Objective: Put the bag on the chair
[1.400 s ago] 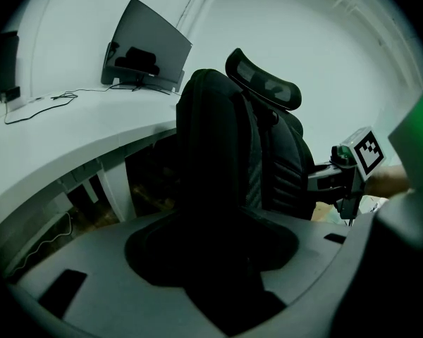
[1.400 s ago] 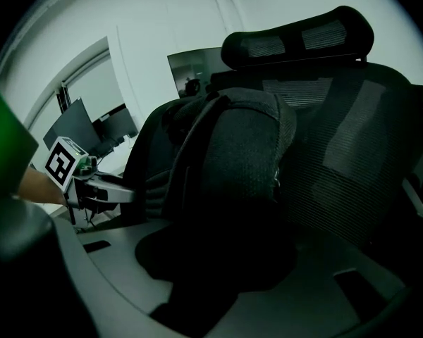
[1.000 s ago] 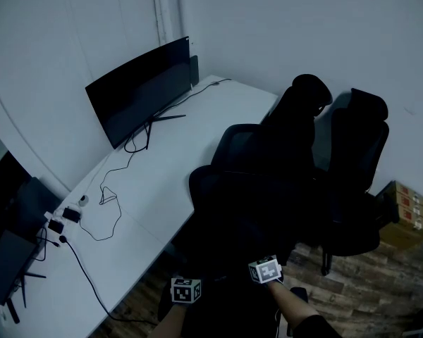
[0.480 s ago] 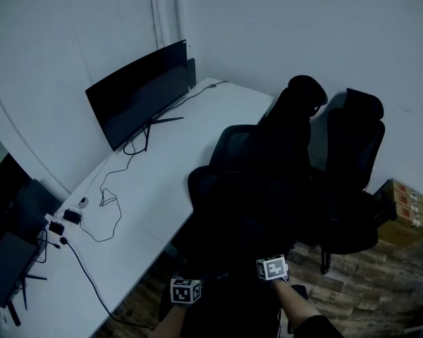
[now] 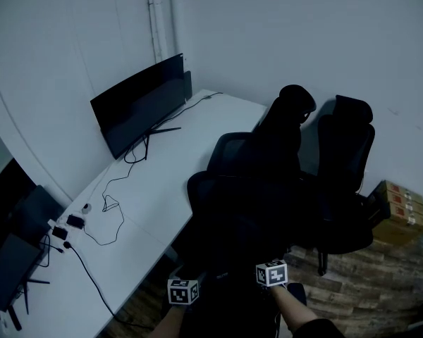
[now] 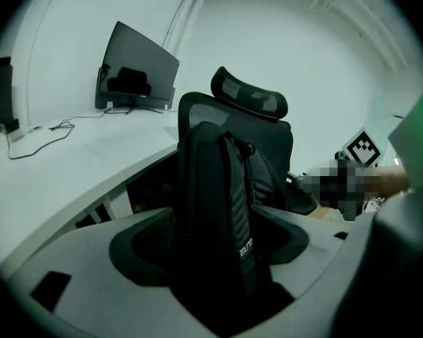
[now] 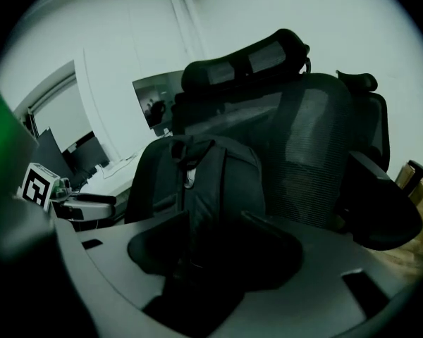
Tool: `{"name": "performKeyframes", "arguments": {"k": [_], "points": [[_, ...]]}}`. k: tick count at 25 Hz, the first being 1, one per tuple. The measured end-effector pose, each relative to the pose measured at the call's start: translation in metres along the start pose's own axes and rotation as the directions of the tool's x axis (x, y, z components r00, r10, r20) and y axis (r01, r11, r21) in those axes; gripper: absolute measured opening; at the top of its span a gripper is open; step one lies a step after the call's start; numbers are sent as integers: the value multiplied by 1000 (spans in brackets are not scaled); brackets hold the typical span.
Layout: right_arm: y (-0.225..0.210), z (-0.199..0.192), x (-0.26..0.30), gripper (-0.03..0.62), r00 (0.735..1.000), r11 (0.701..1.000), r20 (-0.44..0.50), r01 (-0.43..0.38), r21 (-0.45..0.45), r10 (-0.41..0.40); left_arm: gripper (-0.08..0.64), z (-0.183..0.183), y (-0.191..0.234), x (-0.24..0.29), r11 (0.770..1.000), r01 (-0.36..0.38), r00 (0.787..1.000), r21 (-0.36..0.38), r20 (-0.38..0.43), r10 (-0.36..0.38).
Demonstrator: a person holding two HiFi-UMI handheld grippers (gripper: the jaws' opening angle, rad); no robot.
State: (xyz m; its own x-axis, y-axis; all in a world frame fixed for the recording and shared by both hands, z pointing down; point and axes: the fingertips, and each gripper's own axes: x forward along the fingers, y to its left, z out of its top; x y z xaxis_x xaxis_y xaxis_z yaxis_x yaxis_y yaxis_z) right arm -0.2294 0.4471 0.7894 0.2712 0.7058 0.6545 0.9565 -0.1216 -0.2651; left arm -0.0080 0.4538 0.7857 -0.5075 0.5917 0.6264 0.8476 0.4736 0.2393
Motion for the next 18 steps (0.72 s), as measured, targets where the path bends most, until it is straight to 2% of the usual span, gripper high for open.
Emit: {"name": "performKeyframes", "arguments": {"k": [5,6,8,9,12,18], "points": [[24,5,-34,235,995,1000,96,11,6,-11,350,8,-7,-30,999,19,998,28,51,-20],[28,6,-42,217,994,1000,111,20,4,-20,337,9,-10,-36,999,25,998,35,61,-28],[37,6,-59,125,989,999,144,37,-1,-37,273,11,-18,-51,998,44,996,52,79,-48],[42,5,-67,110,986,999,159,44,-1,-43,257,11,-22,-59,997,52,995,63,87,-58],[58,-1,-90,83,979,998,194,60,-2,-59,189,12,-30,-85,994,57,991,98,118,-68],[94,-22,-140,67,967,997,247,74,-19,-67,66,0,-40,-144,991,30,977,133,204,-57]]}}
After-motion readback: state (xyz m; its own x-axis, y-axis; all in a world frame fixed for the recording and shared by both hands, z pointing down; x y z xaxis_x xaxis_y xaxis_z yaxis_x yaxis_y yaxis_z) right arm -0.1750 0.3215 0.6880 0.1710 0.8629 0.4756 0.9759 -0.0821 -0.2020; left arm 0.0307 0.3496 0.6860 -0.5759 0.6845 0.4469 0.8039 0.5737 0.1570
